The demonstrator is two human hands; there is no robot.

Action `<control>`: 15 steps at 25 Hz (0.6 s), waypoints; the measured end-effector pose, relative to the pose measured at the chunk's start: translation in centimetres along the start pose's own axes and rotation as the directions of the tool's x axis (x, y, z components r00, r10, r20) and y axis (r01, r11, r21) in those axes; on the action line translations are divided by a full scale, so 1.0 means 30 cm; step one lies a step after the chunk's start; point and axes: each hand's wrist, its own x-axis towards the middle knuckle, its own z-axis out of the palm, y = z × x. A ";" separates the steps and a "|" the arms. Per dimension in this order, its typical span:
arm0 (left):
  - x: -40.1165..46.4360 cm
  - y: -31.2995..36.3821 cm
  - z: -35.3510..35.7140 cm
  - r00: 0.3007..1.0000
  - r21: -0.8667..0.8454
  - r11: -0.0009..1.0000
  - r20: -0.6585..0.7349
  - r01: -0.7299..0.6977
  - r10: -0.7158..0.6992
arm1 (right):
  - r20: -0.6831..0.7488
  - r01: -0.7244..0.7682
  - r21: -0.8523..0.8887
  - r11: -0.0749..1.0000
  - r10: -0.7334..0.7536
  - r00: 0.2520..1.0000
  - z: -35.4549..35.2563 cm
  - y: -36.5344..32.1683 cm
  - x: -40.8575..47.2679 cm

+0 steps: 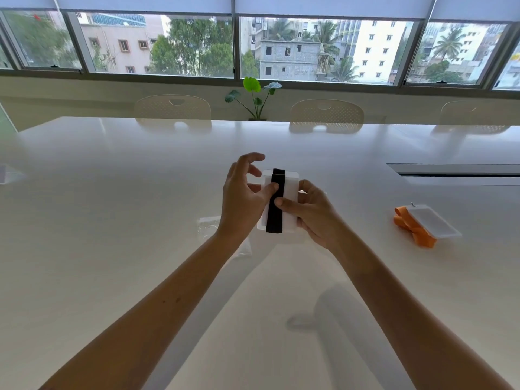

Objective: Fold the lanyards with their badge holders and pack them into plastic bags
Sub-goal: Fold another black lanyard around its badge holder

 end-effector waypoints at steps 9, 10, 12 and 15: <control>-0.129 -0.020 0.101 0.849 -0.074 0.888 0.336 0.454 -0.407 | -0.078 -0.182 -0.112 0.977 0.174 0.982 -0.165 0.022 -0.065; -0.148 -0.020 0.121 0.837 -0.058 0.882 0.347 0.468 -0.422 | -0.089 -0.225 -0.145 0.963 0.214 0.973 -0.188 0.032 -0.075; -0.181 -0.015 0.163 0.797 -0.048 0.848 0.372 0.528 -0.475 | -0.110 -0.303 -0.198 0.932 0.286 0.952 -0.232 0.046 -0.090; -0.218 -0.012 0.213 0.753 0.024 0.823 0.392 0.567 -0.529 | -0.143 -0.391 -0.312 0.866 0.364 0.920 -0.285 0.055 -0.094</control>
